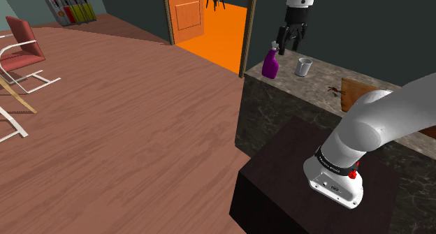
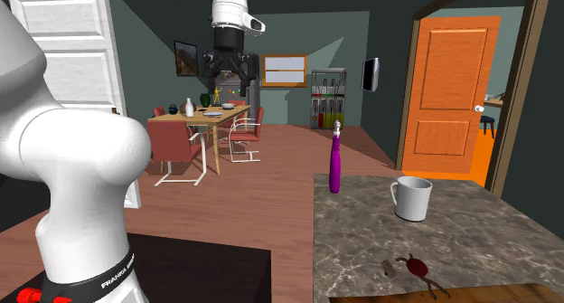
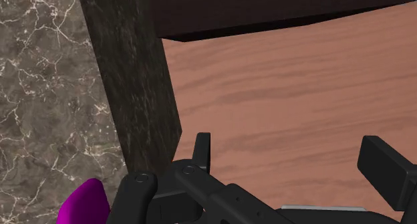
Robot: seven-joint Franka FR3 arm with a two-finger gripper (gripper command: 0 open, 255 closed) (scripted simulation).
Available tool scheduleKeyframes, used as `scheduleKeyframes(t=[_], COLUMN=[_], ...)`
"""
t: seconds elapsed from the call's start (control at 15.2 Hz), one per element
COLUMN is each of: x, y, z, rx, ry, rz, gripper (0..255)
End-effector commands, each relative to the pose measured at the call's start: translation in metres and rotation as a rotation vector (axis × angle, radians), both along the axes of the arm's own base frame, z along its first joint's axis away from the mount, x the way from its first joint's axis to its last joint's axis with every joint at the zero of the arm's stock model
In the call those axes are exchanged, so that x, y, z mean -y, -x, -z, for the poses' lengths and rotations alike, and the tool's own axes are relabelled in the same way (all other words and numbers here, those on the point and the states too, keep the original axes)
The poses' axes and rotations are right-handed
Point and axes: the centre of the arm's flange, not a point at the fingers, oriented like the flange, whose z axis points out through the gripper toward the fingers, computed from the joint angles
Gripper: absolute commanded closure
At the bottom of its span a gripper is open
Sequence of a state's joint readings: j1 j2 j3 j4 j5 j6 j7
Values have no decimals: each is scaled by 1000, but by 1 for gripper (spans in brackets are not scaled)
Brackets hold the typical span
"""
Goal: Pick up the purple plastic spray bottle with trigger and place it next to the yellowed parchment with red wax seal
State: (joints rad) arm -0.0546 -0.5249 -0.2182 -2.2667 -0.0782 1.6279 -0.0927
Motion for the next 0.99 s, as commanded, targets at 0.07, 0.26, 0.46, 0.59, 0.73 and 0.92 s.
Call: scheduleKeyframes(t=[0.07, 0.26, 0.46, 0.59, 0.73, 0.92], x=[34, 66, 97, 118, 139, 171], y=[-21, -43, -65, -80, -95, -118], z=[10, 18, 27, 33, 39, 47], rx=[-2, -4, -7, -8, -10, -12], ry=[2, 3, 4, 4, 5, 6], rz=[-6, -11, -17, -20, -24, -29], gripper=[0, 0, 0, 0, 0, 0])
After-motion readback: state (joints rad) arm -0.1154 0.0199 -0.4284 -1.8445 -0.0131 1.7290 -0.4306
